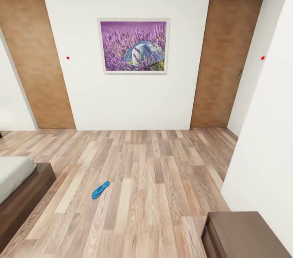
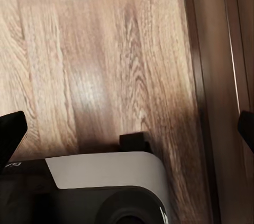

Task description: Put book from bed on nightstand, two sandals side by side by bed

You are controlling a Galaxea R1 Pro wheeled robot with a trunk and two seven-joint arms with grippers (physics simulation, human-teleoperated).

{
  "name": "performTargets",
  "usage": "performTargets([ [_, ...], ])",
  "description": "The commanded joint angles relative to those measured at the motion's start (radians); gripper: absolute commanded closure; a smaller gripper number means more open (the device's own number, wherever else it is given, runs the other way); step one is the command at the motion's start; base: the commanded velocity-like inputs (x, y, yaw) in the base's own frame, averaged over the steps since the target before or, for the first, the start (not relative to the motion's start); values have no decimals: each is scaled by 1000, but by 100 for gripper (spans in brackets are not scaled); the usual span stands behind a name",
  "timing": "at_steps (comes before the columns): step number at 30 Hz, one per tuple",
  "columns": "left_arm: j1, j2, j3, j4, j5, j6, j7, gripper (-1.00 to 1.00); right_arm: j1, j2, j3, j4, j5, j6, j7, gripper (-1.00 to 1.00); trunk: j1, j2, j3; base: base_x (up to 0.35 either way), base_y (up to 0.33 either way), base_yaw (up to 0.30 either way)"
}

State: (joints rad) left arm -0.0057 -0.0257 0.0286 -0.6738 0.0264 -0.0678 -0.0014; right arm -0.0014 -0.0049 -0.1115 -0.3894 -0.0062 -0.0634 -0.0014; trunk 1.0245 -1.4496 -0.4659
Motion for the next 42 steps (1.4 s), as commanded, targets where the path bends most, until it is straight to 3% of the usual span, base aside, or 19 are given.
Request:
performTargets([
  [1,0,-1,2,0,3,-3,0,-100,0,0,-2,0,0,-3,0,-100,1,0,-1,279,0,0],
  [18,0,-2,2,0,3,-3,0,-100,0,0,-2,0,-1,-3,0,-100,1,0,-1,54,0,9],
  [42,0,-2,1,0,3,-3,0,-100,0,0,-2,0,0,-3,0,-100,1,0,-1,0,0,275],
])
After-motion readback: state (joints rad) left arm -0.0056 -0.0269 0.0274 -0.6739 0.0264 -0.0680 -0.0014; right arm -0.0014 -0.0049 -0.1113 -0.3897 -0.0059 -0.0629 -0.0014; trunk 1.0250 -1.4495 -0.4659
